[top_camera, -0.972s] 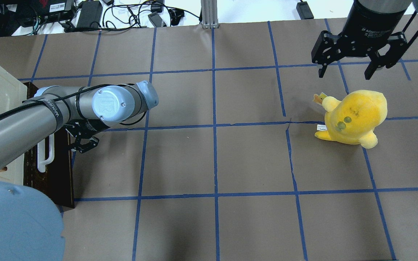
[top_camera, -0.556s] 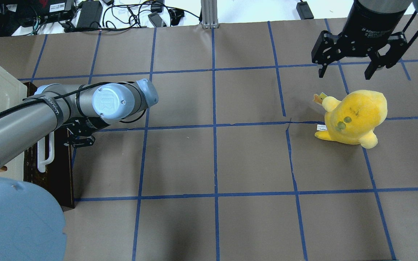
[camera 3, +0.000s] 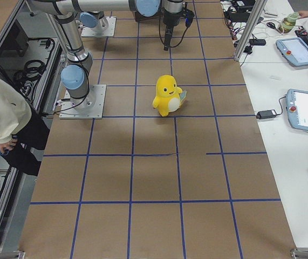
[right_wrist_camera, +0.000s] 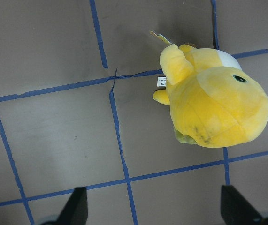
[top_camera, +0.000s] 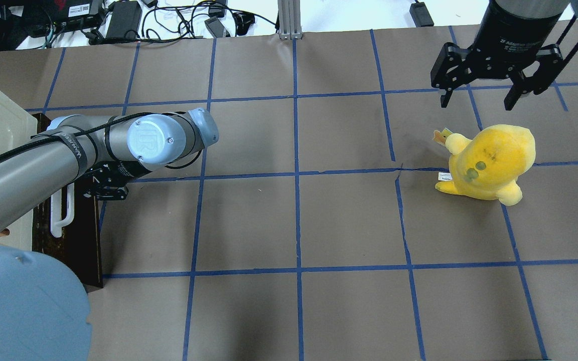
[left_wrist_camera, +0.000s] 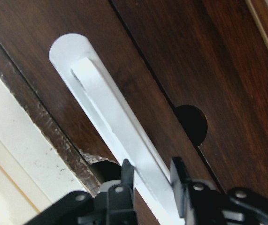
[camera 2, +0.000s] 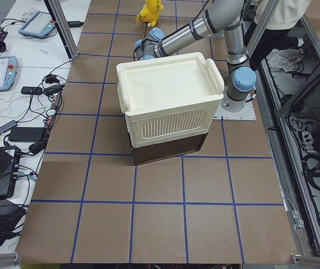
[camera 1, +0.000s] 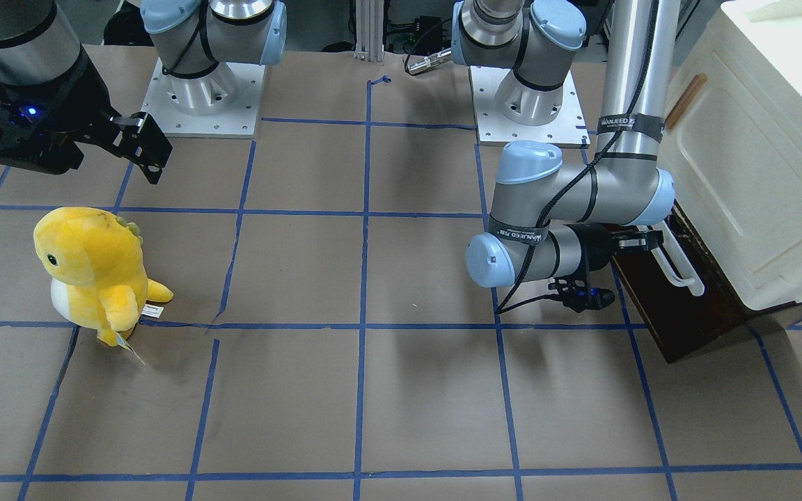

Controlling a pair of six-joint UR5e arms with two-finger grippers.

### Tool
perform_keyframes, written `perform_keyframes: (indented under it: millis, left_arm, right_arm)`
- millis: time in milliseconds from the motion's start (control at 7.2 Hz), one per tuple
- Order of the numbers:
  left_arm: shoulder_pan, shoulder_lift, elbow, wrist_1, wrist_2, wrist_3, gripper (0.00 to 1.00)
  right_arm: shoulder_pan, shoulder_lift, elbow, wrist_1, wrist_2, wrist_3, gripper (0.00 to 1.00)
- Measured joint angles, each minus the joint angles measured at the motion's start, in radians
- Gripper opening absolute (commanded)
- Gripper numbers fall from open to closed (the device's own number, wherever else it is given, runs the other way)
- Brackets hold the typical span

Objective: Pull drawer sideways
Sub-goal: 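Pull the drawer outward from the cabinet with the left gripper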

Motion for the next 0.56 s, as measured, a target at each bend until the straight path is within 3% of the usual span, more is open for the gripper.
perform_keyframes:
  millis: [556]
  left_arm:
    - [-0.057, 0.002, 0.0, 0.001, 0.0, 0.0, 0.28]
  right_arm:
    - [0.0, 0.0, 0.0, 0.0, 0.0, 0.0, 1.0]
